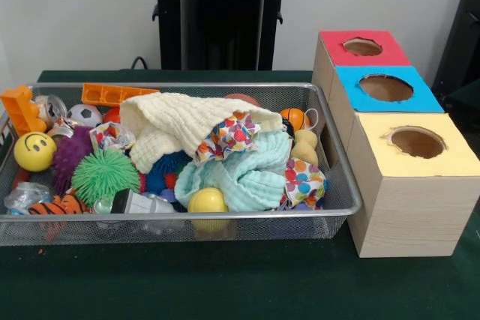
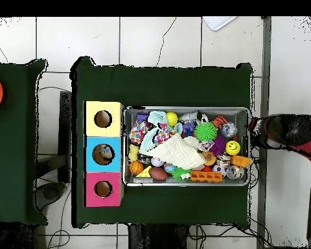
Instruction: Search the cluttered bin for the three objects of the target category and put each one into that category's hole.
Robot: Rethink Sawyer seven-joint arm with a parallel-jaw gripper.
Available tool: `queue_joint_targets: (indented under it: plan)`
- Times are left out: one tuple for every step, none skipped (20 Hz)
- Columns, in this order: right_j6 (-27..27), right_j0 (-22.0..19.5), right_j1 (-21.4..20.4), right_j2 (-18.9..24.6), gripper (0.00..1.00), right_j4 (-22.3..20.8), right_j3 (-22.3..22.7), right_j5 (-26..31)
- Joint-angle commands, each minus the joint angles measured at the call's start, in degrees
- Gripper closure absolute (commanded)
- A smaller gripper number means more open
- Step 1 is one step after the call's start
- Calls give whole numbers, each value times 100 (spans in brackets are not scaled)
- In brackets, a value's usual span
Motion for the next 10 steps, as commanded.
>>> queue_joint_targets:
  plan:
    - [-1580, -183, 28, 415, 0, -212, -59, 499]
    - [-1592, -125, 215, 446, 0, -233, -364, 585]
    - [-1575, -162, 67, 424, 0, -220, -157, 522]
    - [-1558, -199, -81, 403, 0, -207, 50, 459]
    - [-1633, -164, 101, 446, 0, -214, -376, 698]
    - [-1709, -129, 282, 489, 0, -221, -803, 937]
    - [-1600, -134, 119, 452, 0, -219, -393, 707]
    - [-1492, -138, -44, 414, 0, -216, 17, 476]
    - [-1496, -159, 65, 413, 0, -249, -21, 419]
    - [-1489, -158, 83, 412, 0, -262, -30, 408]
